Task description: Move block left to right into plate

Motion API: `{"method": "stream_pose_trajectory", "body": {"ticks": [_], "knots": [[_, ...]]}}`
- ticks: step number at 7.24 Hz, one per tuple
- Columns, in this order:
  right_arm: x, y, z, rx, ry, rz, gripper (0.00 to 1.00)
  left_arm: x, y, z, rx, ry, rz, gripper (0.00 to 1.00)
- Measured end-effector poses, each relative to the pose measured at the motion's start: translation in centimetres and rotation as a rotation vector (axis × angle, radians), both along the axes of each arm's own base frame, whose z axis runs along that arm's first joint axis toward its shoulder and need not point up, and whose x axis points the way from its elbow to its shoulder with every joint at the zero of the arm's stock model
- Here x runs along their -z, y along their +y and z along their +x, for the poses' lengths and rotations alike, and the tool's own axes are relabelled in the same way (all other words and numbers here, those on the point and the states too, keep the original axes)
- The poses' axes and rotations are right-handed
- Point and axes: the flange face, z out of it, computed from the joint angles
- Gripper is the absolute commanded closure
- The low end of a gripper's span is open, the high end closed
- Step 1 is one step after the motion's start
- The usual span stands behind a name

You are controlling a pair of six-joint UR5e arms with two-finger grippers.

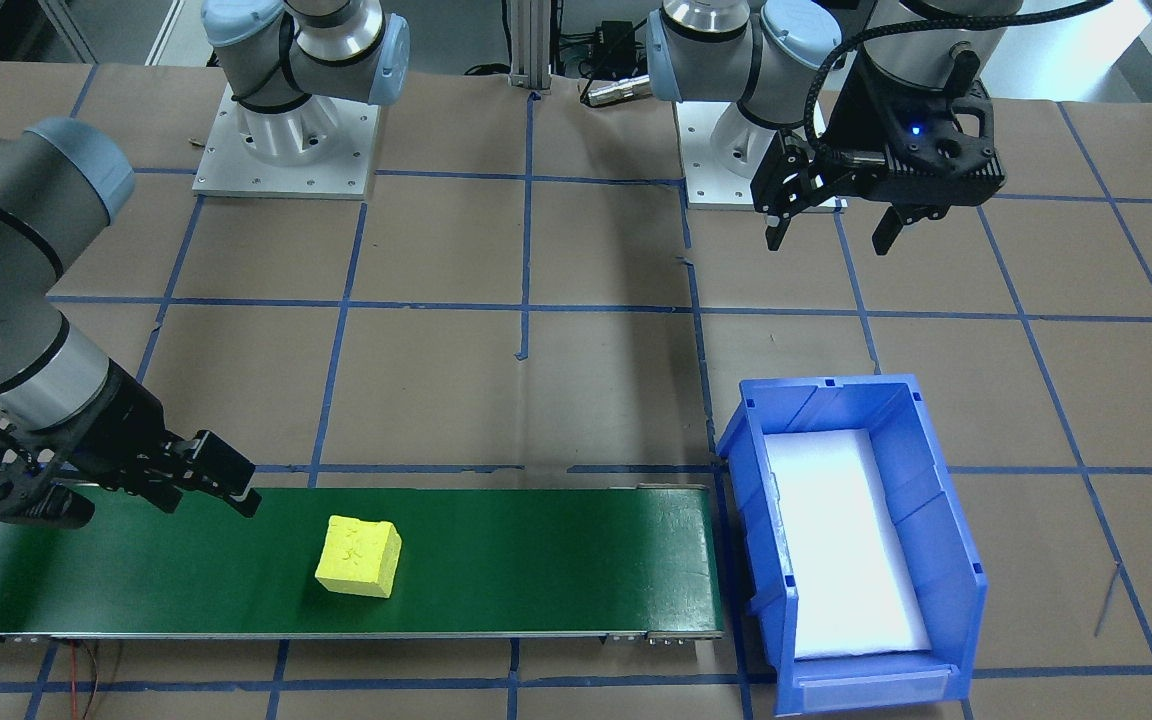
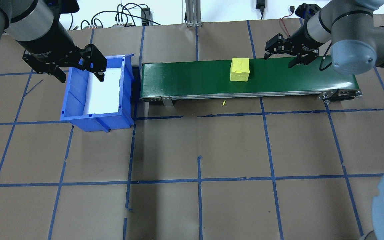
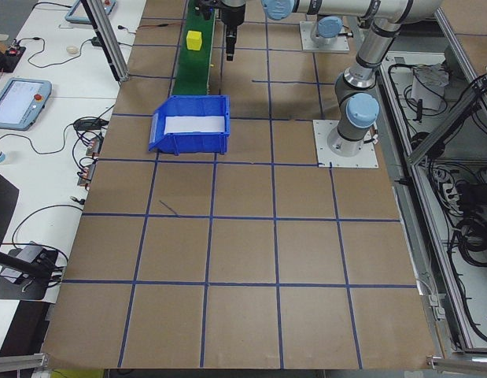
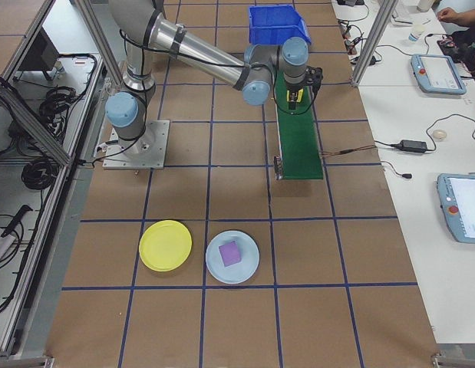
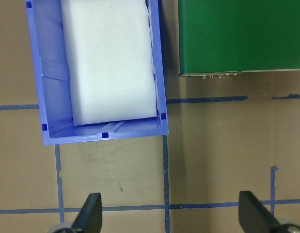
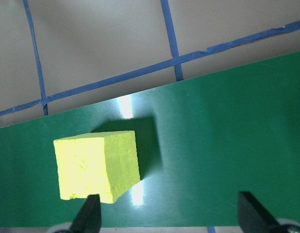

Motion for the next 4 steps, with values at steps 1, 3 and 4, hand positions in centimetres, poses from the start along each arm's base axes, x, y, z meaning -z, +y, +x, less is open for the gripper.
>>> {"method": "stream_pose_trajectory", "body": {"ticks": [1,3,4], "knots": [[0.6,-0.2,0.2,0.002,-0.013,0.009,0.00,0.0,0.0,0.0,0.000,0.000,0.000,0.00],[2.6,-0.8,0.2,0.003,-0.021,0.036,0.00,-0.1,0.0,0.0,0.000,0.000,-0.001,0.00],[3.3,-1.1,0.1,0.006,-0.023,0.043,0.00,-0.1,0.0,0.0,0.000,0.000,-0.002,0.00]]}}
